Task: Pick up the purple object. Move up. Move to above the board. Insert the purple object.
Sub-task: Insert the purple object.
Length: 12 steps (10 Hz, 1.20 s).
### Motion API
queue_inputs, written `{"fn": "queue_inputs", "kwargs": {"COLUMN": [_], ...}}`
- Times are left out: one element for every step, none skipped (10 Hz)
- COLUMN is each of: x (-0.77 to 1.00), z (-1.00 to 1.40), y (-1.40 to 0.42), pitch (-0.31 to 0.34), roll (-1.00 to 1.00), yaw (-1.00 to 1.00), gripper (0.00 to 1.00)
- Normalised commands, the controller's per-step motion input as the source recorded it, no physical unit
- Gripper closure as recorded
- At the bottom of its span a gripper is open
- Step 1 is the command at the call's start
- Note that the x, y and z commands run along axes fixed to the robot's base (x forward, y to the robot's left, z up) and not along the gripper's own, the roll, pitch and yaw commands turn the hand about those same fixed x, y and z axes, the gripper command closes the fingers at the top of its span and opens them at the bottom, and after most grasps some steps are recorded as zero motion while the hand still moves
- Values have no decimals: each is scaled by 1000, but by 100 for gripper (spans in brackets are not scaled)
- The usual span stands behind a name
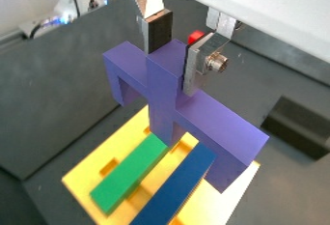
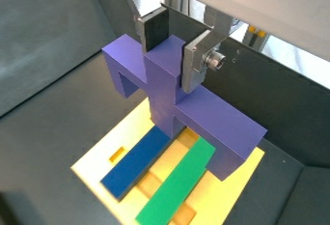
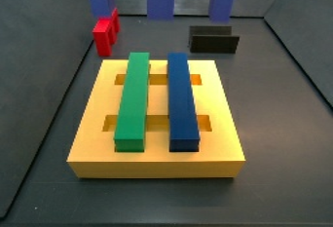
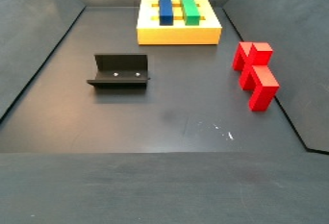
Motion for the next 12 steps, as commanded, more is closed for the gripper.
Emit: {"fn": "queue_inputs", "kwargs": {"x": [0,-9,-17,0,-120,-83,0,0,-23,-80,0,0], "z": [-897,-754,-640,-569,-606,-426,-303,-371,-426,-354,-280,-191], "y": [-549,-477,-429,-360,-71,0,-17,-217,-246,-200,-209,-254], "pitch": [-116,-144,-180,-179,-186,-114,-127,-126,-170,-171,-106,-66], "roll": [210,254,276,311,196,19,-113,-51,-4,34,111,156], "yaw": [0,89,223,203,86,0,83,123,171,243,234,200], "gripper": [100,100,100,100,100,100,100,100,100,100,100,100]}}
